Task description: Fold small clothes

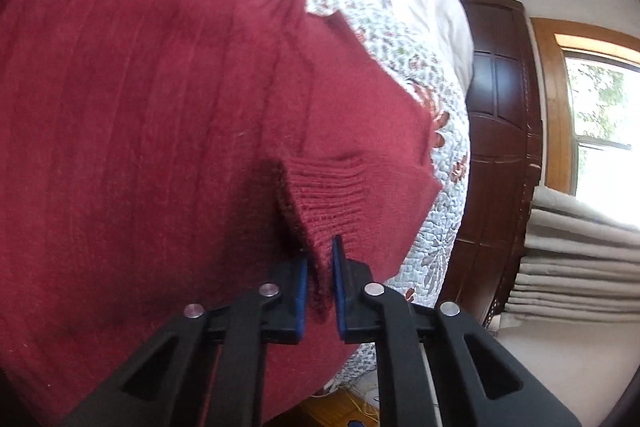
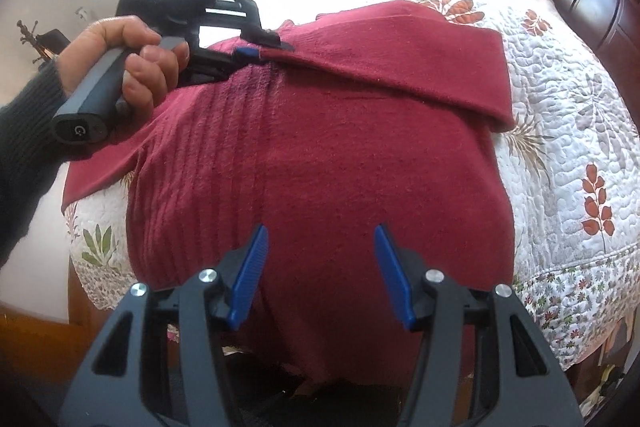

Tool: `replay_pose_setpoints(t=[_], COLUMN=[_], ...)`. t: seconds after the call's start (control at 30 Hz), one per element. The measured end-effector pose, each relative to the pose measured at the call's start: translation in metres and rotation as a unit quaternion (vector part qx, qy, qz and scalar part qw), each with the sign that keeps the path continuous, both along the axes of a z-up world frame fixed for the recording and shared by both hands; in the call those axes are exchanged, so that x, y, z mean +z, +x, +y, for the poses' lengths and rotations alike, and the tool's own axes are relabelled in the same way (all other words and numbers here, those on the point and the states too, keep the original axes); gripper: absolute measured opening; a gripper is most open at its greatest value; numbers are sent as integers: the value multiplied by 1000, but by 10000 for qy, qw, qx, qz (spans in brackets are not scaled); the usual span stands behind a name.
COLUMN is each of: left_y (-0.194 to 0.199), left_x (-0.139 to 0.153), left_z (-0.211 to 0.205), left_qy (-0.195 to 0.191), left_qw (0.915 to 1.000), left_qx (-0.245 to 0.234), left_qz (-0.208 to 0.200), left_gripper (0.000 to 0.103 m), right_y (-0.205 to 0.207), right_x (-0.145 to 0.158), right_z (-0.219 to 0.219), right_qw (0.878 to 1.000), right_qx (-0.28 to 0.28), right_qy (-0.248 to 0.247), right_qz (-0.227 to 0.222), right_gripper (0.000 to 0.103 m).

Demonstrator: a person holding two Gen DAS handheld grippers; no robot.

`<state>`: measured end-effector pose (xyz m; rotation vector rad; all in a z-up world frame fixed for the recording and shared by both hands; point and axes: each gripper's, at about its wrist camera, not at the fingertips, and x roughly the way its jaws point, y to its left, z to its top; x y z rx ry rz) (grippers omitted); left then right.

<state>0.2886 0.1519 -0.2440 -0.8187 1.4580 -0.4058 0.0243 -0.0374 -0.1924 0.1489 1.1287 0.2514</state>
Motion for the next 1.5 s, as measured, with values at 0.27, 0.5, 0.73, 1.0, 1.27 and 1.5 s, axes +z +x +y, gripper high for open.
replay_pose_setpoints(t=[0.27,0.5,0.73,1.0,1.27,1.5], left_y=[5,1,-7,-25,-34,-38], left_x=[55,88,78,39,22,-6], left_z=[15,69,145,207,199,195], left_qy=[-162,-239,-159,-219,-266,-2], left_qw=[9981,9963,9961,9940,9945,9920], left_qx=[-163,-77,449,1003,938,1249], left_qz=[-578,-820,-740,-386,-372,188], left_gripper=[6,6,6,4,14,43], right_y=[-3,-3,-3,-2,-2,-3], right_x=[-2,-2,-3,-7,-8,-9], right_z=[5,11,12,11,15,12], right_qw=[9999,9999,9999,9998,9997,9997], right_qx=[-52,-24,-43,5,46,-13], right_qy=[56,114,115,89,106,65], right_qz=[81,74,104,176,207,227], right_gripper=[55,55,55,55,55,56])
